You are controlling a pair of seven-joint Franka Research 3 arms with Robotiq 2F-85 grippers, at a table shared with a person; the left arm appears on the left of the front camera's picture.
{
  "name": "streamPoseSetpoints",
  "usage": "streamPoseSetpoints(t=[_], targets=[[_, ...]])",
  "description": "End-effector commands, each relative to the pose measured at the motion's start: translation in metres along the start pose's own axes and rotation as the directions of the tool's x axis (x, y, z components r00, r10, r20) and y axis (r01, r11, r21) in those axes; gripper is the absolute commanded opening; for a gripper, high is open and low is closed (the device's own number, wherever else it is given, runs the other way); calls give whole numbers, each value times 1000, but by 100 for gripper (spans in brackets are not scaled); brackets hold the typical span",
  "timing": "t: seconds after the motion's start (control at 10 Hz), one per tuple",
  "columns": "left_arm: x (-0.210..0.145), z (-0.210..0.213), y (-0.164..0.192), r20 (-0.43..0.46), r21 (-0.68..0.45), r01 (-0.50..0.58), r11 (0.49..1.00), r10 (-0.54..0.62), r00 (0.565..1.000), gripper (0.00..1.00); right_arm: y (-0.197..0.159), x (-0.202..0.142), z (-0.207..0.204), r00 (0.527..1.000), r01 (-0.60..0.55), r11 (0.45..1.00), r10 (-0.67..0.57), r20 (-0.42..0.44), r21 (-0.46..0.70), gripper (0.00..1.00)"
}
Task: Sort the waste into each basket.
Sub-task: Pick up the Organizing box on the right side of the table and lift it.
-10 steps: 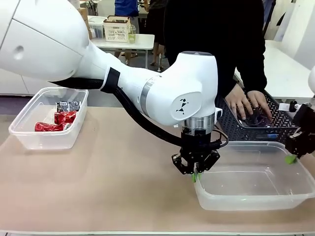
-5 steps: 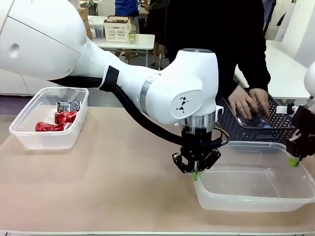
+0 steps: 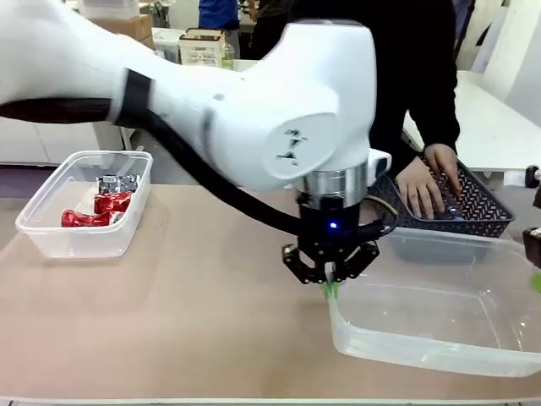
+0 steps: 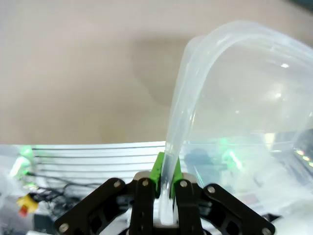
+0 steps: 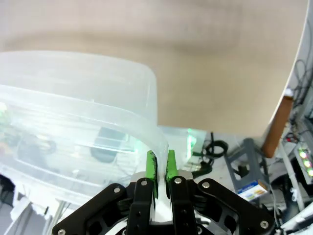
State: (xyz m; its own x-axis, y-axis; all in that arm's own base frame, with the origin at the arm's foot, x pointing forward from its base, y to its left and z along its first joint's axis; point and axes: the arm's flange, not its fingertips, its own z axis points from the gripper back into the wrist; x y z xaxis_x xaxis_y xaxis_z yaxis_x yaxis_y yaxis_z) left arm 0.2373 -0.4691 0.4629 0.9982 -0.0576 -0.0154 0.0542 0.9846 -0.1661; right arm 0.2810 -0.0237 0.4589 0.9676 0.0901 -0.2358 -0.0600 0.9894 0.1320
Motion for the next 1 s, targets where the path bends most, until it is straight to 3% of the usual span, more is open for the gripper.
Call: streamPoseSetpoints(t=[0.0,0.3,0.6,0.7,0.8,0.9], targets=[[-14,25,58,70,-5,-14,1000,14,997,0,15,-19,20,1000,0,1000,0,9,16,0],[-23,67,138,161,5,-223,975,220,962,0,95,25,61,997,-76,997,76,-8,12,0],[-9,72,183,106,-35,-345,938,347,932,0,169,55,61,991,-127,991,126,-32,-28,0],[-25,74,140,149,-36,-239,970,242,959,0,171,53,44,991,-125,991,123,-43,-46,0],[-25,74,140,149,-36,-239,970,242,959,0,178,50,58,990,-138,990,138,13,20,0],[-25,74,140,149,-36,-239,970,242,959,0,178,50,58,990,-138,990,138,13,20,0]])
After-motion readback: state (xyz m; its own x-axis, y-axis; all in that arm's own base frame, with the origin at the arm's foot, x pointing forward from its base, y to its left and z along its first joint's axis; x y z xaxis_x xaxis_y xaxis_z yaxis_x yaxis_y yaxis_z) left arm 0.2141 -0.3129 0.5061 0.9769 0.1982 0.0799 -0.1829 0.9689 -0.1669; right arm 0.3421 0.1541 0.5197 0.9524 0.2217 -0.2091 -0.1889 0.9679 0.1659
